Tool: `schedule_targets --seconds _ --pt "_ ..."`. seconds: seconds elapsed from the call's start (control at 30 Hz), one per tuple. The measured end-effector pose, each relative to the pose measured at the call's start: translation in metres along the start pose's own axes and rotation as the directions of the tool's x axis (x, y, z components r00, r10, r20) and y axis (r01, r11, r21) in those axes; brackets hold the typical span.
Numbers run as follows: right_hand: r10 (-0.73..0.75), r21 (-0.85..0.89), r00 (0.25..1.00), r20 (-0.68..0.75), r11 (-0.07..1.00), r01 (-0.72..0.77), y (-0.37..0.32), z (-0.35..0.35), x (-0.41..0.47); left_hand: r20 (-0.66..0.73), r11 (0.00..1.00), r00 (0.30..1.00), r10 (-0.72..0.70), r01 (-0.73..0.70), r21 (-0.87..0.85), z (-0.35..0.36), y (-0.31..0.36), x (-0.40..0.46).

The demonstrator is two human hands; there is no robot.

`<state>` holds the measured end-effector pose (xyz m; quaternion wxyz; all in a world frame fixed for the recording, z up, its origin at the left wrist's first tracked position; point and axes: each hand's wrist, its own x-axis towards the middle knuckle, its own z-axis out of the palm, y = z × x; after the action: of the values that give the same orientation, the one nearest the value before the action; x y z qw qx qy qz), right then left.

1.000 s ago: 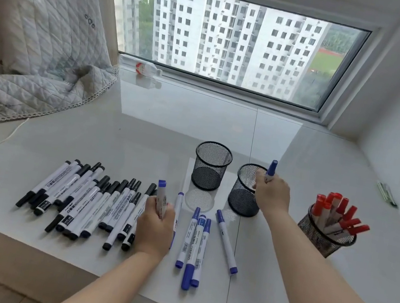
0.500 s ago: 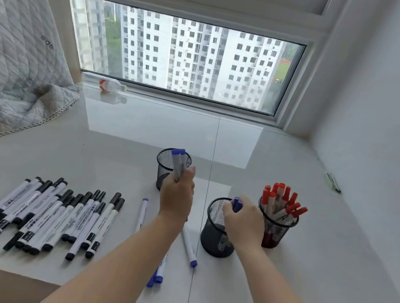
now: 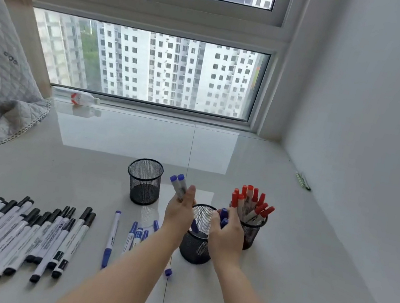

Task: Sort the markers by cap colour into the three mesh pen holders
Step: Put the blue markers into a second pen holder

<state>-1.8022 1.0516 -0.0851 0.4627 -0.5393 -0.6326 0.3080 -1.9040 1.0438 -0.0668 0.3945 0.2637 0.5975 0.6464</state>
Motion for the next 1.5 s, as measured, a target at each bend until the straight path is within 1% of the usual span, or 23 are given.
schedule_targets --seconds 0.07,0.17,0.23,0.3,0.37,0.4,0.47,0.53,0.6,0.63,0.67,0.7,0.73,0.8,0.87,0.9,0.97,1.03,1.13,1.23,1.33,1.43,1.5 --pt "-0.009 -0.008 1.000 -0.009 1.000 0.009 0.001 0.000 -0.001 0.030 0.995 0.999 0.010 -0.013 0.096 -0.002 -0.008 -0.002" --pt "-0.001 0.006 0.999 -0.032 1.000 0.002 0.000 0.001 -0.002 0.028 0.965 0.995 0.098 -0.102 0.242 -0.001 -0.016 -0.005" --pt "-0.003 -0.006 0.999 -0.043 1.000 0.003 0.000 0.002 -0.002 0.013 0.958 0.997 0.081 -0.081 0.277 0.000 -0.013 -0.006" --pt "-0.007 -0.007 0.999 -0.051 1.000 0.006 0.000 0.001 -0.003 0.042 0.940 0.999 0.034 -0.046 0.338 -0.002 -0.011 -0.007" --pt "-0.003 0.020 0.997 -0.076 1.000 0.004 -0.003 -0.002 -0.005 0.090 0.904 0.995 0.035 -0.070 0.421 -0.007 -0.010 -0.008" --pt "-0.011 0.025 0.995 -0.099 1.000 0.013 -0.006 -0.003 -0.007 0.112 0.903 0.993 0.047 -0.090 0.420 -0.010 -0.008 -0.009" --pt "-0.078 -0.005 0.985 -0.156 0.997 0.078 -0.014 -0.005 -0.010 0.146 0.925 0.987 0.072 -0.120 0.360 -0.018 -0.007 -0.013" --pt "-0.215 -0.067 0.951 -0.223 0.976 0.205 -0.023 -0.006 -0.016 0.135 0.950 0.983 0.121 -0.154 0.273 -0.028 -0.007 -0.018" --pt "-0.375 -0.109 0.886 -0.271 0.927 0.359 -0.030 -0.007 -0.025 0.060 0.952 0.981 0.183 -0.192 0.239 -0.045 -0.009 -0.022" --pt "-0.443 -0.113 0.854 -0.274 0.896 0.429 -0.034 -0.007 -0.030 0.006 0.941 0.978 0.208 -0.202 0.270 -0.056 -0.011 -0.023" --pt "-0.506 -0.107 0.824 -0.256 0.862 0.496 -0.036 -0.005 -0.036 -0.050 0.915 0.971 0.233 -0.202 0.348 -0.068 -0.013 -0.022" --pt "-0.561 -0.090 0.798 -0.218 0.826 0.556 -0.037 -0.002 -0.043 -0.095 0.866 0.962 0.257 -0.185 0.465 -0.081 -0.016 -0.021" --pt "-0.605 -0.062 0.778 -0.169 0.794 0.605 -0.038 0.002 -0.050 -0.125 0.794 0.952 0.279 -0.155 0.588 -0.094 -0.019 -0.019" --pt "-0.671 -0.002 0.740 -0.054 0.741 0.672 -0.036 0.011 -0.064 -0.132 0.619 0.948 0.290 -0.080 0.781 -0.115 -0.028 -0.017" --pt "-0.699 0.017 0.712 0.070 0.714 0.700 -0.031 0.023 -0.075 -0.122 0.463 0.958 0.261 -0.013 0.886 -0.126 -0.036 -0.019" --pt "-0.688 0.007 0.714 0.128 0.720 0.693 -0.027 0.029 -0.080 -0.118 0.405 0.962 0.247 0.008 0.914 -0.129 -0.039 -0.021" --pt "-0.612 -0.038 0.751 0.247 0.769 0.638 -0.020 0.039 -0.084 -0.084 0.317 0.969 0.232 0.006 0.948 -0.130 -0.047 -0.025" --pt "-0.490 -0.129 0.795 0.356 0.817 0.561 -0.014 0.046 -0.085 -0.055 0.280 0.976 0.209 -0.006 0.960 -0.129 -0.052 -0.026" --pt "-0.324 -0.315 0.851 0.413 0.826 0.468 -0.009 0.056 -0.084 -0.060 0.296 0.983 0.176 0.005 0.955 -0.128 -0.055 -0.024" --pt "-0.208 -0.429 0.868 0.450 0.803 0.415 -0.006 0.067 -0.081 -0.081 0.341 0.982 0.171 0.018 0.940 -0.130 -0.056 -0.024" --pt "-0.111 -0.487 0.861 0.496 0.786 0.381 -0.001 0.079 -0.081 -0.106 0.394 0.977 0.183 0.026 0.919 -0.137 -0.058 -0.024" --pt "-0.057 -0.513 0.870 0.490 0.788 0.341 0.000 0.091 -0.081 -0.110 0.447 0.976 0.189 0.014 0.894 -0.144 -0.059 -0.024" --pt "-0.046 -0.521 0.875 0.482 0.788 0.328 -0.001 0.098 -0.083 -0.101 0.443 0.976 0.194 0.005 0.897 -0.146 -0.060 -0.024"
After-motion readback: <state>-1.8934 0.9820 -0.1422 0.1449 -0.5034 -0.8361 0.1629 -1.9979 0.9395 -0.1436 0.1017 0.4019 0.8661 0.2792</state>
